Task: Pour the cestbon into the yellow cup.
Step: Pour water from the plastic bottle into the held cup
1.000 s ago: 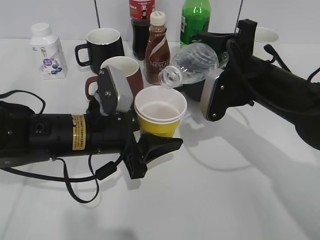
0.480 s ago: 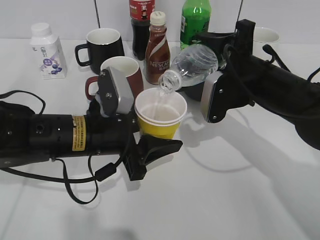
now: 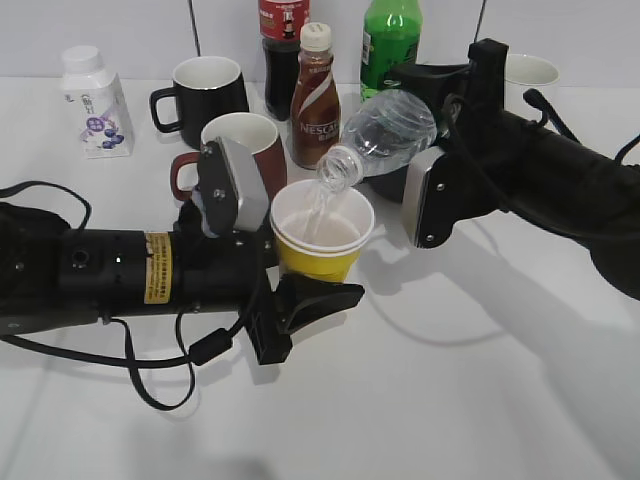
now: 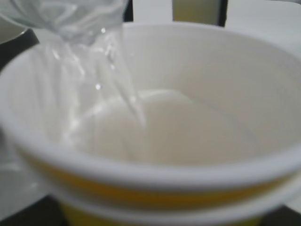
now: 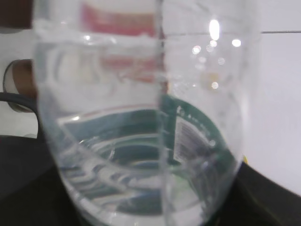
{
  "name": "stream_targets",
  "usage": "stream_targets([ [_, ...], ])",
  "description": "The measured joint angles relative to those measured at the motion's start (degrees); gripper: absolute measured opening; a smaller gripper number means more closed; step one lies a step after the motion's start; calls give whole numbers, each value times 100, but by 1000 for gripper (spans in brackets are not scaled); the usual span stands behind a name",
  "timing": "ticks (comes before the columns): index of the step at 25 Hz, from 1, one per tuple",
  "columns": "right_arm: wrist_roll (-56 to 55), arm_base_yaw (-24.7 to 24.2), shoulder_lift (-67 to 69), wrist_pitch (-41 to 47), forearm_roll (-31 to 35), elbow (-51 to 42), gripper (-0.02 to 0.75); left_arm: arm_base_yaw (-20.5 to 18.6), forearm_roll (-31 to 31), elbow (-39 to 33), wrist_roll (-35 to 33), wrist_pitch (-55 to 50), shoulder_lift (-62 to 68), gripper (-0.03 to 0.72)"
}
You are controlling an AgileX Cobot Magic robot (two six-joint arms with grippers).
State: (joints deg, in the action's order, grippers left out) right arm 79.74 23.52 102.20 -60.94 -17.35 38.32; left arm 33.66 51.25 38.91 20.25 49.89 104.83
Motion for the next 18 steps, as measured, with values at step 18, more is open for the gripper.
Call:
stream_targets([
  [18, 125, 0, 0, -17, 0, 0, 467, 0, 0, 0, 0, -40, 0, 440],
])
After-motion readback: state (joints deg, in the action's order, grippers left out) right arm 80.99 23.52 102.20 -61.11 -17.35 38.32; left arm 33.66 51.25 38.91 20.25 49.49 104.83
